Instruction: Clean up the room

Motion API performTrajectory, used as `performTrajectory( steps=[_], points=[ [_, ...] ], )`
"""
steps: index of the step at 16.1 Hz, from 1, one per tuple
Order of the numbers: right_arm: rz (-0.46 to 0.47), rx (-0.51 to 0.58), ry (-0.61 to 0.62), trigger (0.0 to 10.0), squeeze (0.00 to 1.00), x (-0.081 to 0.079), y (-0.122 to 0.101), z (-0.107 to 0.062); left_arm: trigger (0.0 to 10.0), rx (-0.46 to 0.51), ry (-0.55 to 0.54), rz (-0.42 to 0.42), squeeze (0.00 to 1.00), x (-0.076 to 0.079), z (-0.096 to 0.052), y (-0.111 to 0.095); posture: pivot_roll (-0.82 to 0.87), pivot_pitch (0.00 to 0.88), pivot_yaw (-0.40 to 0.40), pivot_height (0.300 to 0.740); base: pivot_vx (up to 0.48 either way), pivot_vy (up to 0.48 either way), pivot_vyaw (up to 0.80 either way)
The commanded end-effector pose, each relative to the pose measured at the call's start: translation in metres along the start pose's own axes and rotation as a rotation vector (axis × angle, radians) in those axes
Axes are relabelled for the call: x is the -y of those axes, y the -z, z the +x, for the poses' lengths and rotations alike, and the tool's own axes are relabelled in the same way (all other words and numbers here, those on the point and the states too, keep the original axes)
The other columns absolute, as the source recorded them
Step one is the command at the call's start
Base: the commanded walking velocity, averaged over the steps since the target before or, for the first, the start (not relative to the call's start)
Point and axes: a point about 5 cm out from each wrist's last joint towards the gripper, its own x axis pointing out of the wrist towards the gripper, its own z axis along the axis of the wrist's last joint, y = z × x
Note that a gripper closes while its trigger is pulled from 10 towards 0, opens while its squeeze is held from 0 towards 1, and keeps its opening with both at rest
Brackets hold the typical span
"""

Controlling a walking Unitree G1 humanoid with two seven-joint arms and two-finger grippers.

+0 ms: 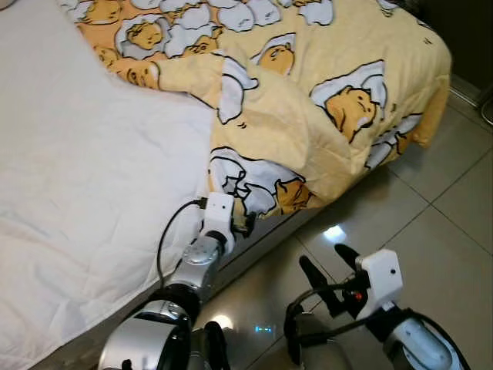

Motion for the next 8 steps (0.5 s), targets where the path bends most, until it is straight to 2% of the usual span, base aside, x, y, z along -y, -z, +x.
performTrajectory(
  steps=[1, 8],
  points=[
    [0.002, -0.01, -0.011, 10.0, 0.0, -0.003, 0.003, -0.002, 10.0, -0.041, -0.003, -0.013, 0.0, -0.004, -0.005, 0.012, -0.31, 0.261, 0.106, 0.74, 0.0, 0.0, 0.0],
    [-0.004, -0.014, -0.008, 10.0, 0.0, -0.002, 0.002, -0.006, 10.0, -0.076, -0.129, 0.01, 0.0, -0.024, -0.006, 0.013, -0.33, 0.267, 0.102, 0.74, 0.0, 0.0, 0.0]
  ],
)
